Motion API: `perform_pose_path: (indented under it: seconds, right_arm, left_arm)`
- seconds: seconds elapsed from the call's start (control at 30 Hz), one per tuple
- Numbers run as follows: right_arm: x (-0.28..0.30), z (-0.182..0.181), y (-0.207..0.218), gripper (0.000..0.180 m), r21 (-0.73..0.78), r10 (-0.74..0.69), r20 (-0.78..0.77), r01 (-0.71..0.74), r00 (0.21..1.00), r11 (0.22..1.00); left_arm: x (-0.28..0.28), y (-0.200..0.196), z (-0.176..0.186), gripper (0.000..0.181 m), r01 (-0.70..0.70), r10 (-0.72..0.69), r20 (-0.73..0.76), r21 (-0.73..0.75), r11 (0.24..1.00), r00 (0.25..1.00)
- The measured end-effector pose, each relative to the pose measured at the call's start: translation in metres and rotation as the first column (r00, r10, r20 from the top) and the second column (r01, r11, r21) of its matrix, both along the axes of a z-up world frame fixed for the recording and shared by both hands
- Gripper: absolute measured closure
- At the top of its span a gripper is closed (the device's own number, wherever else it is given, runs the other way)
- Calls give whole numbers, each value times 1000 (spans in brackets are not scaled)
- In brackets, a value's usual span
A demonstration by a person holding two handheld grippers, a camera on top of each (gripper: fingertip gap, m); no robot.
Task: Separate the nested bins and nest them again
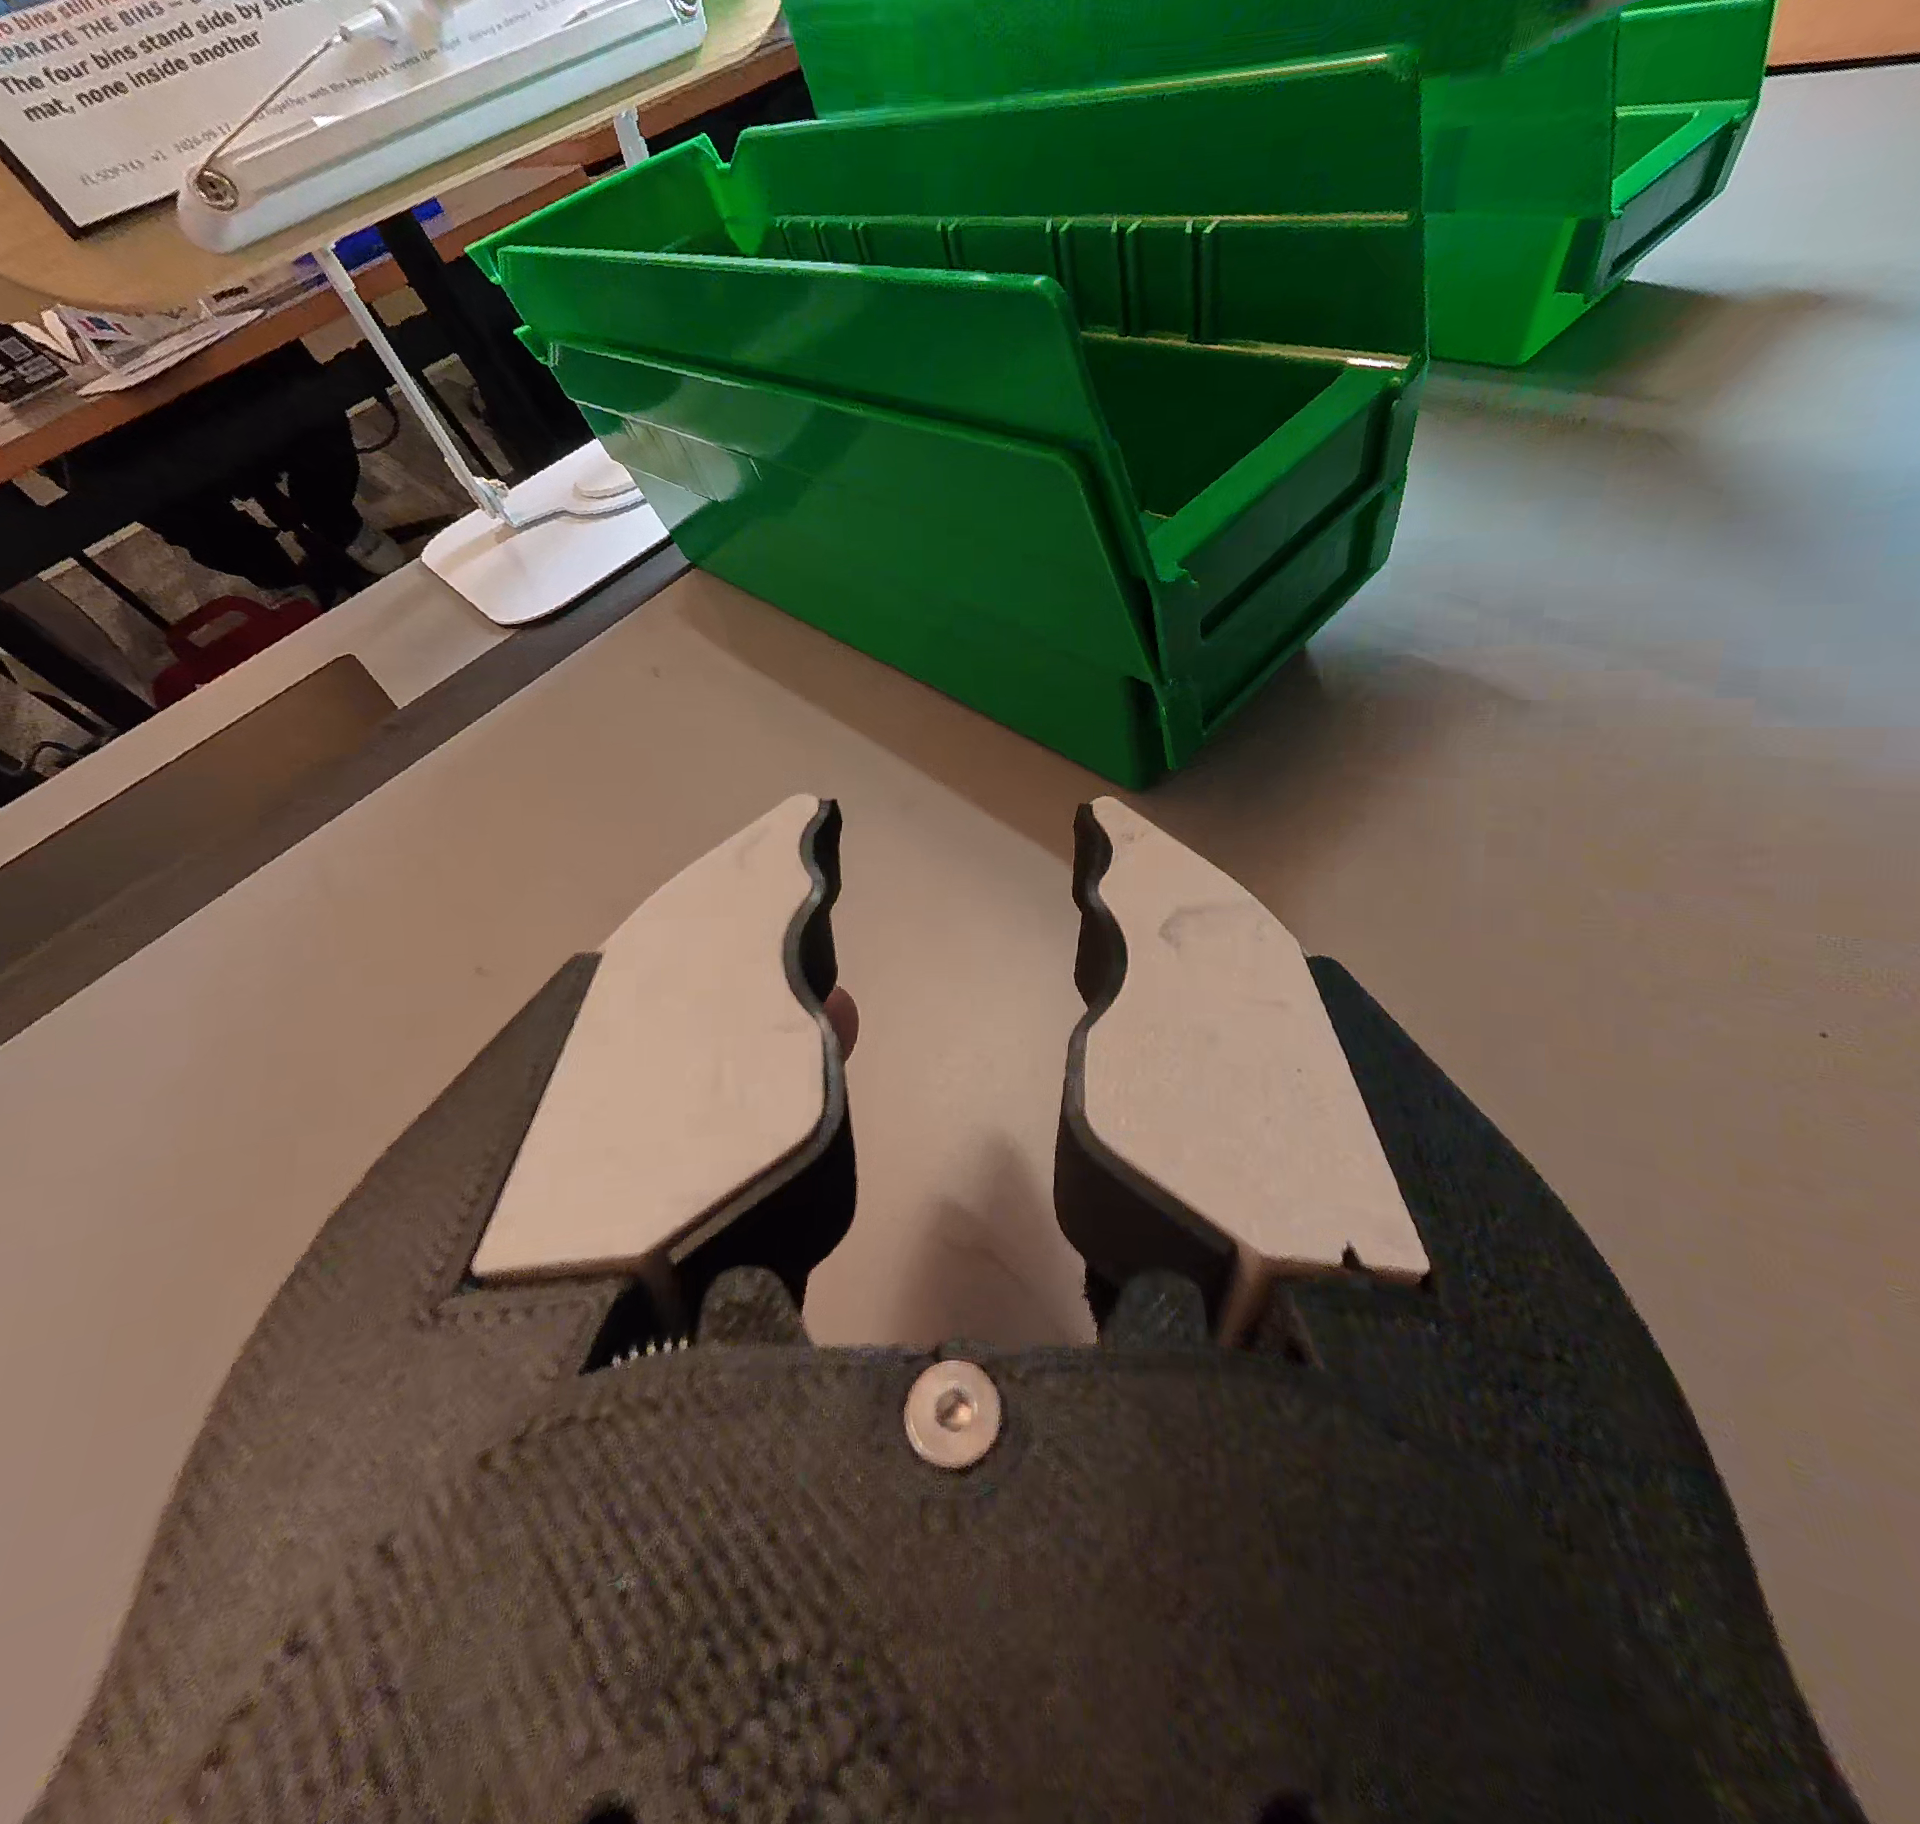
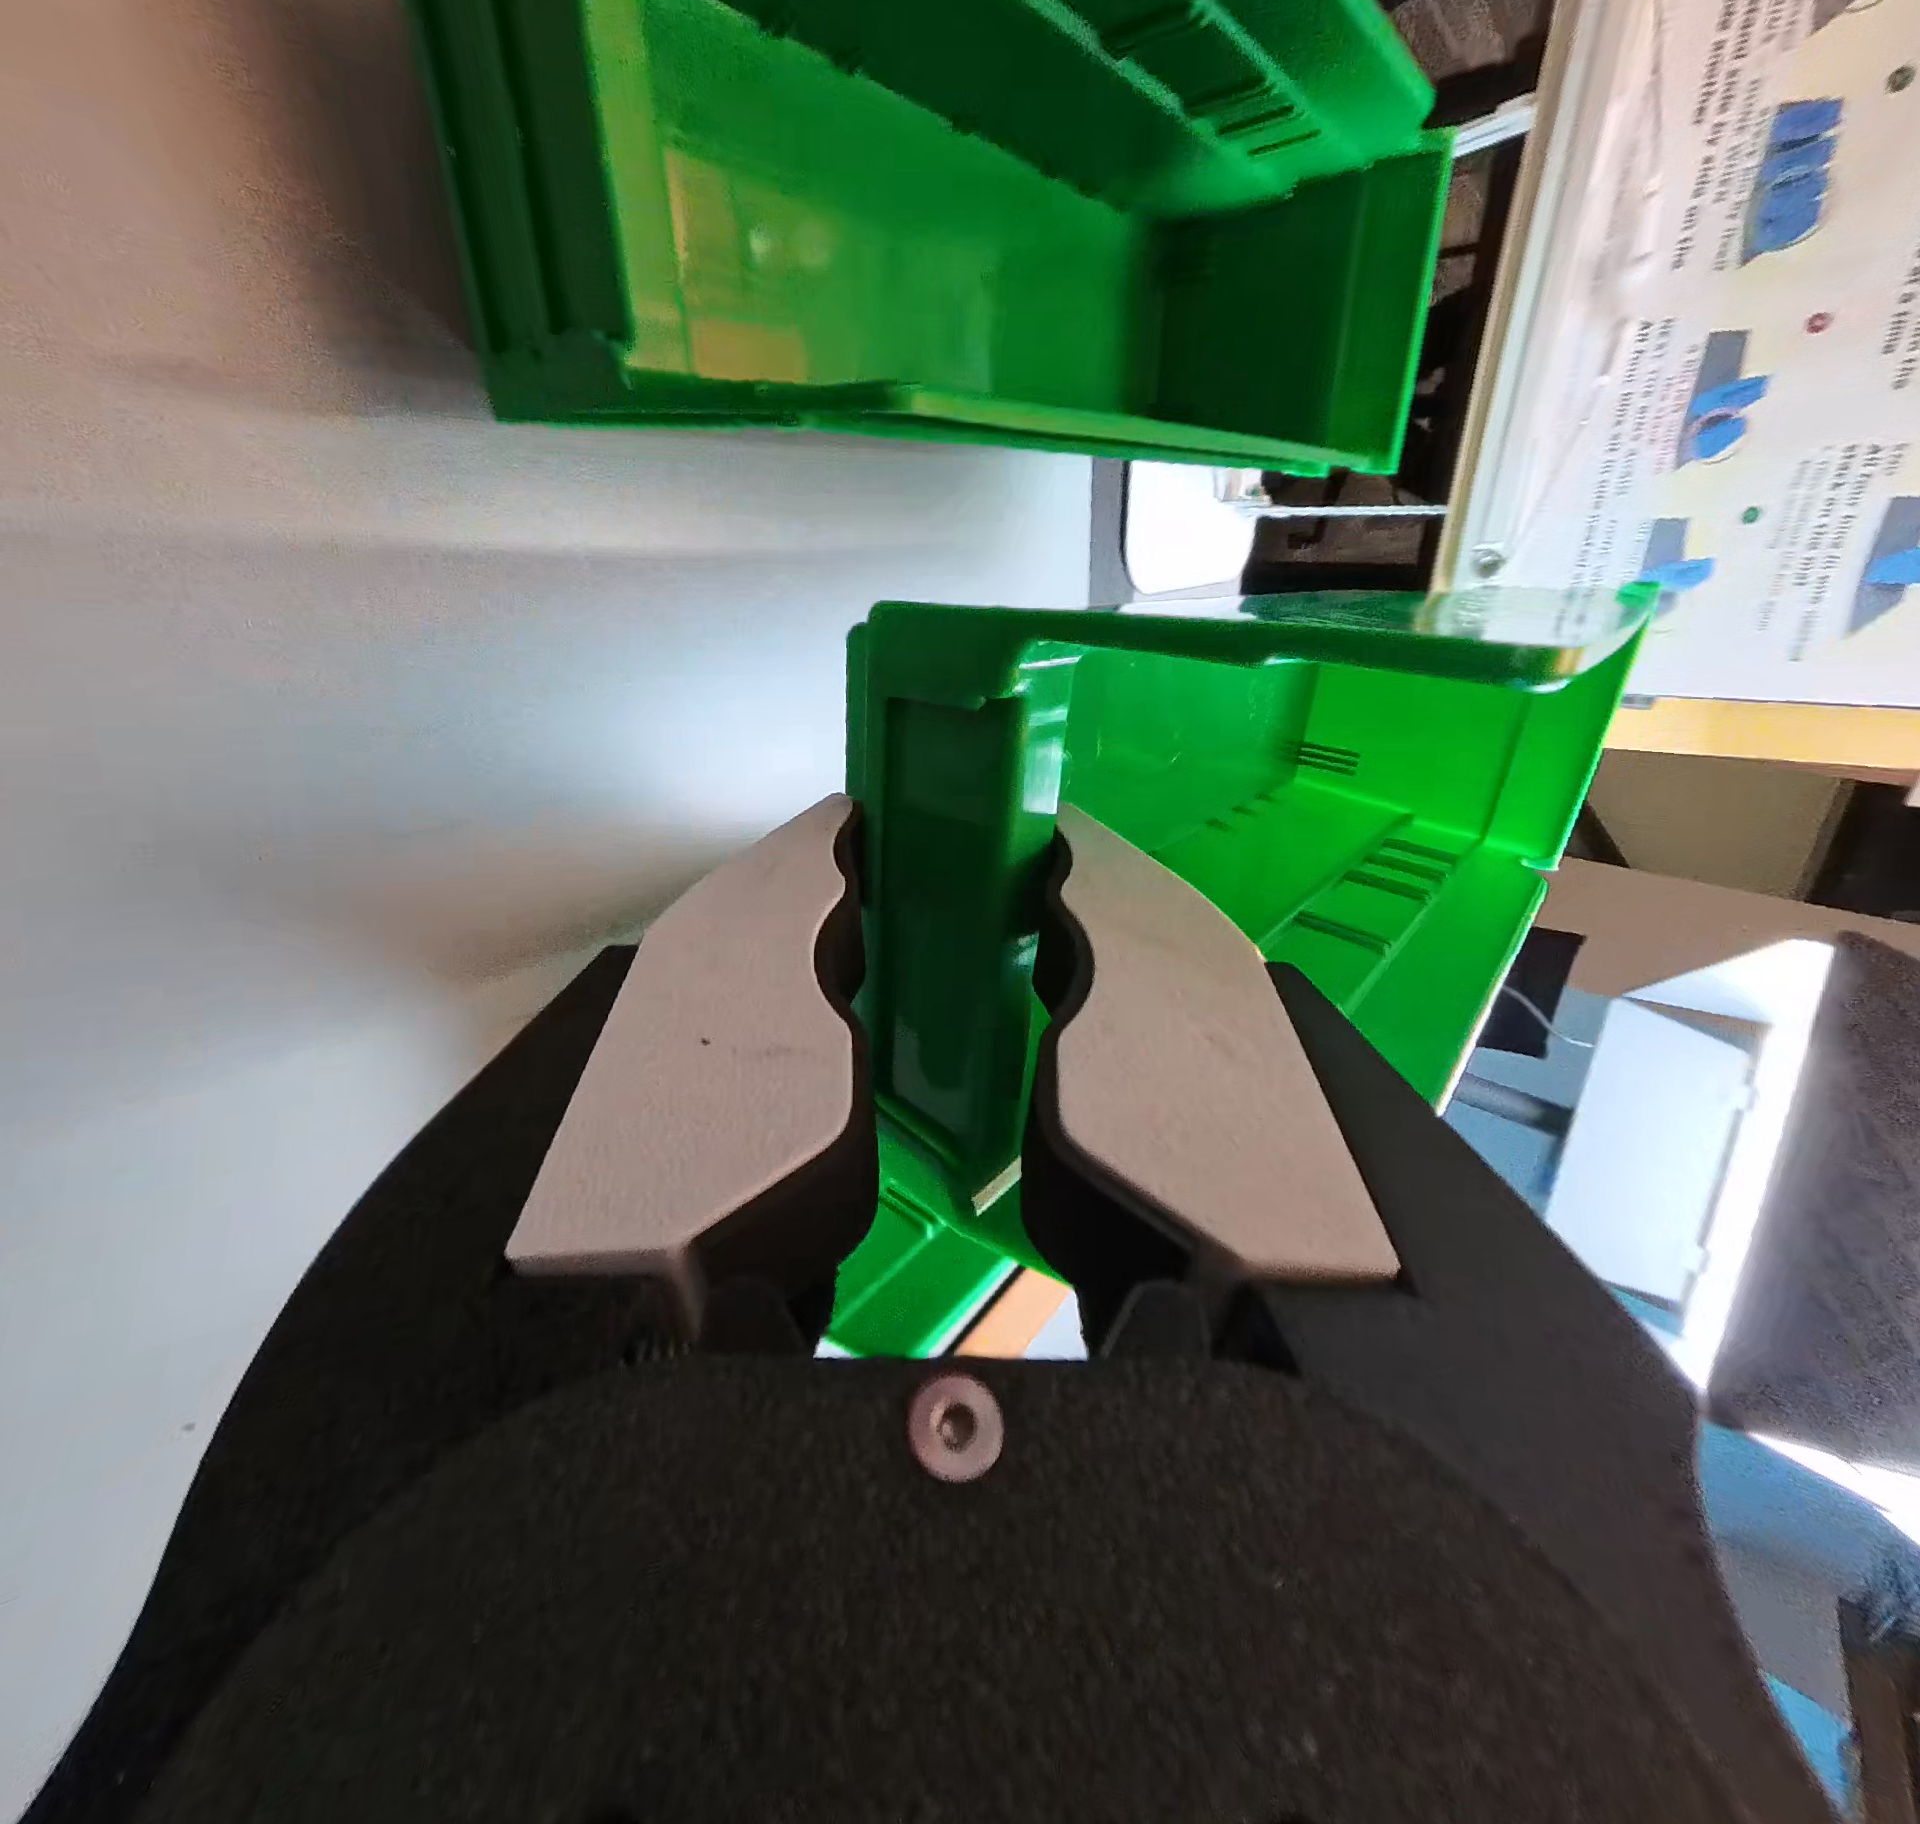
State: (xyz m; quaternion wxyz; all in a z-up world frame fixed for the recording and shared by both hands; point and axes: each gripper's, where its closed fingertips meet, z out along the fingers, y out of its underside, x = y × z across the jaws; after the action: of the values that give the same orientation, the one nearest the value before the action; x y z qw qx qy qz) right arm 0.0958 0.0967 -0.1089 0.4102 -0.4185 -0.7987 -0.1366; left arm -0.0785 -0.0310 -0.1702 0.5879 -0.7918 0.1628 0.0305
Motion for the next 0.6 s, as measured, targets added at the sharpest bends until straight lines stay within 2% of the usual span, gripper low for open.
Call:
perform_pose_path:
  seconds: [0.17,0.43,0.53,0.6]
  right_arm:
    - [-4,-34,1,150,-32,-1,14,1,1000,999]
    - [-10,-94,19,149,-4,-49,71,49,996,999]
    - [-13,-92,30,145,98,-60,11,58,998,994]
    - [-14,-84,21,130,44,-69,-54,72,996,996]
  left_arm:
    - [-2,1,-3,138,-4,4,11,-12,1000,1000]
    - [1,0,0,138,5,-5,8,-2,1000,1000]
    - [1,0,-1,138,7,-7,15,-4,1000,1000]
    - [1,0,-1,138,6,-6,18,-4,1000,1000]
